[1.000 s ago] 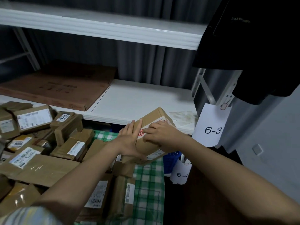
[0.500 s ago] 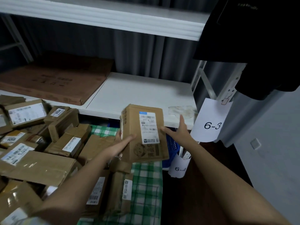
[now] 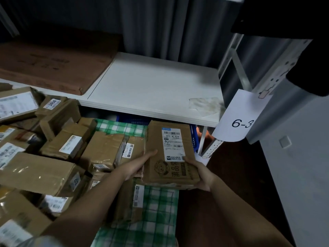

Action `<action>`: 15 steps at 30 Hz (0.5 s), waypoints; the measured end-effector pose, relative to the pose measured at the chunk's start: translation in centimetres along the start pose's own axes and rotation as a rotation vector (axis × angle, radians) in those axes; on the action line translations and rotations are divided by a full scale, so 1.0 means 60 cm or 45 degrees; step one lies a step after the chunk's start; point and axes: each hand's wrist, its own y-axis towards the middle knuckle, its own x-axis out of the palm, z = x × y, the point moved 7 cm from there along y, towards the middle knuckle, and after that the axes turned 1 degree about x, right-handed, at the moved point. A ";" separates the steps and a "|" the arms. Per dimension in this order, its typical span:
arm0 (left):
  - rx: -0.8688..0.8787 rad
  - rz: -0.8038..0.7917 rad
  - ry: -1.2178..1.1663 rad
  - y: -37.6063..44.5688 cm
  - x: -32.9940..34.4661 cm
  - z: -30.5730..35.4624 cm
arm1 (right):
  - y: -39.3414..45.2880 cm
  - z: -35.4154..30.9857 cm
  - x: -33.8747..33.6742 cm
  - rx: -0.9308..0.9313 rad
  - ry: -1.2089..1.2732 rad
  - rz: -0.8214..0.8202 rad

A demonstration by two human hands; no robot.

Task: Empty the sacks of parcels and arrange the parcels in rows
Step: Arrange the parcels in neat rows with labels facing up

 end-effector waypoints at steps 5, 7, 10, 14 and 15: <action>-0.069 0.125 0.148 0.026 0.013 0.010 | 0.017 0.001 -0.021 0.030 -0.128 0.083; -0.031 0.197 0.210 0.045 0.006 0.018 | 0.026 -0.017 -0.021 -0.014 -0.149 0.148; 0.066 0.309 0.319 0.065 -0.008 0.041 | 0.045 -0.049 -0.016 -0.125 -0.206 0.239; 0.060 0.337 0.465 0.098 -0.021 0.052 | 0.086 -0.057 -0.023 -0.283 -0.252 0.394; 0.063 0.338 0.489 0.103 -0.023 0.054 | 0.094 -0.055 -0.025 -0.308 -0.251 0.435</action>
